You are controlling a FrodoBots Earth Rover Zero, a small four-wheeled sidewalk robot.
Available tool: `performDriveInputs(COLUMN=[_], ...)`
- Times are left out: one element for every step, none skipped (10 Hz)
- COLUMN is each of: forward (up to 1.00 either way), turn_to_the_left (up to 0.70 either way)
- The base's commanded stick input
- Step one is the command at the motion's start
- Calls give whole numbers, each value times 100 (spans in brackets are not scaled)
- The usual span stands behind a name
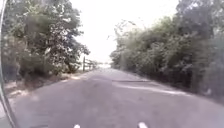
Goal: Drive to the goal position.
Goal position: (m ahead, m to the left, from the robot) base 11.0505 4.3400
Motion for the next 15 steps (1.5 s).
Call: performDriveInputs(forward=[70, 70, 70, 70, 70, 70, 70, 70, 70, 70, 70, 70, 70, 70, 70], turn_to_the_left=[0, 0, 0, 0, 0, 0, 0, 0, 0, 0, 0, 0, 0, 0, 0])
